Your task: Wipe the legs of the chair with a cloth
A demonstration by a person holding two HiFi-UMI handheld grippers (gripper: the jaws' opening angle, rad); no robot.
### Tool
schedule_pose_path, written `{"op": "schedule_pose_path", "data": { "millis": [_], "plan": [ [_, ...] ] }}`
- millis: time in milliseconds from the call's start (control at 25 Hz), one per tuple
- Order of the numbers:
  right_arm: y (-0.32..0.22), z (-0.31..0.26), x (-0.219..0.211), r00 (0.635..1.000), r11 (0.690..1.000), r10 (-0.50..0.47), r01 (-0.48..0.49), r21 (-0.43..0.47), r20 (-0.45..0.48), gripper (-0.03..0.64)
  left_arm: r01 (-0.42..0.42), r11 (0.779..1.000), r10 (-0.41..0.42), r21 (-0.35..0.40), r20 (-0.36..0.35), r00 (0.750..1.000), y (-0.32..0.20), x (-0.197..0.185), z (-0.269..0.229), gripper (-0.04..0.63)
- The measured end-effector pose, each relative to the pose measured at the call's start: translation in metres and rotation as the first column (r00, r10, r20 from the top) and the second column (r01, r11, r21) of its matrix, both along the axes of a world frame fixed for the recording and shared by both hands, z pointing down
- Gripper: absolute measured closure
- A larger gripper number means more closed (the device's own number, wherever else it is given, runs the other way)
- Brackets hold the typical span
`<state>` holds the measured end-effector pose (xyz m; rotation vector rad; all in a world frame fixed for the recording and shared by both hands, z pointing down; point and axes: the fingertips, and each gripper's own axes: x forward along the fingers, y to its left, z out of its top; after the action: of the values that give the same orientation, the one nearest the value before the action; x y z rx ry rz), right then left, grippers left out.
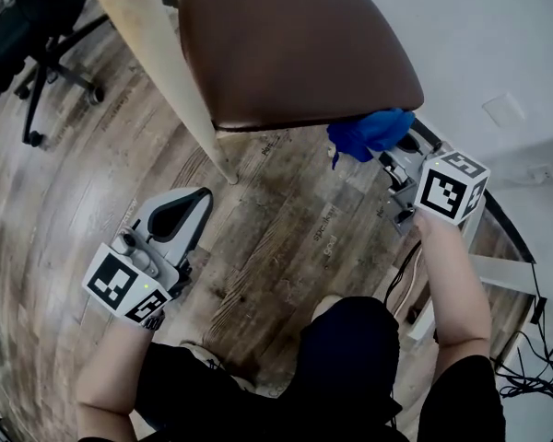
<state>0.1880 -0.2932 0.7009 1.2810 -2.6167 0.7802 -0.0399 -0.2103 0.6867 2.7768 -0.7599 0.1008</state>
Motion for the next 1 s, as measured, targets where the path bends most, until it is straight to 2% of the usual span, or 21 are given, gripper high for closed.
{"op": "schedule_pose_path", "data": {
  "millis": [160, 280, 600, 1000],
  "plan": [
    [-0.008, 0.001, 0.049, 0.996, 0.996, 0.086, -0.086, -0.016, -0.014, 0.552, -0.001, 1.000, 0.001, -0.004, 0.004, 1.000, -0.001, 0.000, 0.003, 0.597],
    [-0.009, 0.002, 0.064, 0.996, 0.996, 0.089, -0.089, -0.023, -0.015, 0.552, 0.003, 1.000, -0.003, -0.007, 0.008, 1.000, -0.003, 0.000, 0.005, 0.598],
    [-0.010, 0.012, 0.066, 0.994, 0.995, 0.094, -0.092, -0.047, 0.053, 0.552, 0.004, 1.000, -0.004, -0.017, 0.026, 1.000, -0.003, -0.001, 0.011, 0.597],
    [-0.016, 0.112, 0.070, 0.982, 0.971, 0.156, -0.134, -0.198, 0.103, 0.552, 0.039, 0.999, -0.036, -0.037, 0.078, 0.996, -0.002, -0.012, 0.022, 0.598]
  ]
}}
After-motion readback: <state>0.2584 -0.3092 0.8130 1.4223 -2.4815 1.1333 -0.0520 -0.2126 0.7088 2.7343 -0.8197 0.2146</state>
